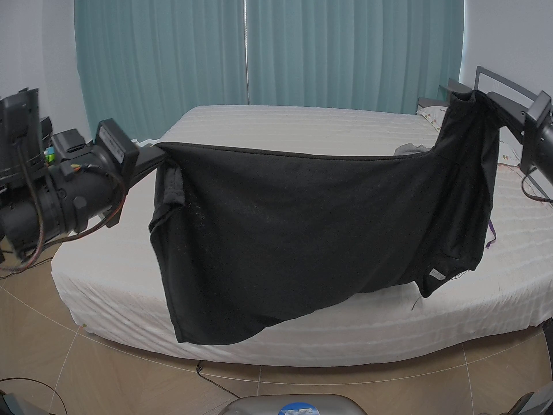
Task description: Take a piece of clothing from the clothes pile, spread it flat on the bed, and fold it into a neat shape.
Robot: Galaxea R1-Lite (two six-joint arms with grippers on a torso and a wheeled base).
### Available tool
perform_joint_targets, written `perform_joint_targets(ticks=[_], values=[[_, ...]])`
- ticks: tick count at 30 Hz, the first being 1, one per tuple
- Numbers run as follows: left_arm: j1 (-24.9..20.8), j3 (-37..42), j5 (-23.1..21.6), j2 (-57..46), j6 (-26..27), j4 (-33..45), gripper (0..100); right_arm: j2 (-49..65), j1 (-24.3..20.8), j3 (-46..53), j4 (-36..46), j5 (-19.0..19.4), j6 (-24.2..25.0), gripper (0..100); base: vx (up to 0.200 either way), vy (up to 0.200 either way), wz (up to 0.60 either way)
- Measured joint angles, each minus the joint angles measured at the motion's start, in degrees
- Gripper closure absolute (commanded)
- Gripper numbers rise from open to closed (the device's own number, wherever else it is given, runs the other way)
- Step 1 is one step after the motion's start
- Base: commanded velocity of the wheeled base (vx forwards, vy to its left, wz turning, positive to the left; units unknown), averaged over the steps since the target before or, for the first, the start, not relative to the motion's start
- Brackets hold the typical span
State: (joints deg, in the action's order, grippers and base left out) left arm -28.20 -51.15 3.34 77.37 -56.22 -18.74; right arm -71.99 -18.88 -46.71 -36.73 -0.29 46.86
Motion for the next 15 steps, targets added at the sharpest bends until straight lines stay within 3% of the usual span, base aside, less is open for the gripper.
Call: perform_joint_targets(ticks=[6, 15], values=[[2.99, -8.16, -0.12, 9.59, -0.87, 0.07, 100, -11.19, 1.44, -4.55, -6.18, 0.29, -0.12, 100, 0.2, 0.0, 0.0], [7.62, -17.31, -2.08, 22.27, -1.45, 0.0, 100, -22.99, 2.66, -10.95, -8.62, 0.29, -0.12, 100, 0.2, 0.0, 0.0]])
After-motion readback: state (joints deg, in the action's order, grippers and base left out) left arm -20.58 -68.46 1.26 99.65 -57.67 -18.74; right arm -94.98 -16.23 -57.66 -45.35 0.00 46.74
